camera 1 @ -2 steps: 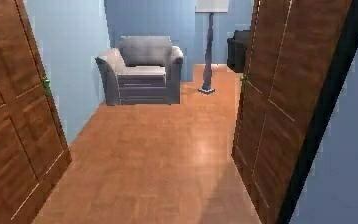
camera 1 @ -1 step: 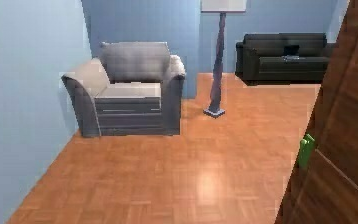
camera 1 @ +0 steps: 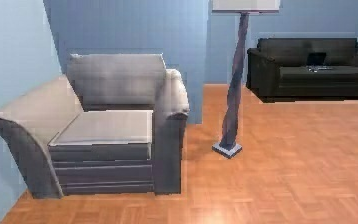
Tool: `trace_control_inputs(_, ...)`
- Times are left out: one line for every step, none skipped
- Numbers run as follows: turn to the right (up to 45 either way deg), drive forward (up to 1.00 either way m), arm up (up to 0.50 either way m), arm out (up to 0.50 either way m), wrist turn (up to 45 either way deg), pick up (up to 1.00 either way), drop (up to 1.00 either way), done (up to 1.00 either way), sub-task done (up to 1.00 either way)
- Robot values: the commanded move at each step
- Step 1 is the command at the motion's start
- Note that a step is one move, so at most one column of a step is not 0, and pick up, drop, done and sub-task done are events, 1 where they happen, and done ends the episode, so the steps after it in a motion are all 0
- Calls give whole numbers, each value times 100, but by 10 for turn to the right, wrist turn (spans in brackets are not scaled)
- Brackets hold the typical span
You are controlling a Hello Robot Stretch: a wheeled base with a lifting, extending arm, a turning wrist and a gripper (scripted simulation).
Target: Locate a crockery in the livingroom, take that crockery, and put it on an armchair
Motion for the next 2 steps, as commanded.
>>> trace_control_inputs(450, 0, 0, 0, 0, 0, 0, 0, 0)
trace_control_inputs(150, 0, 0, 0, 0, 0, 0, 0, 0)
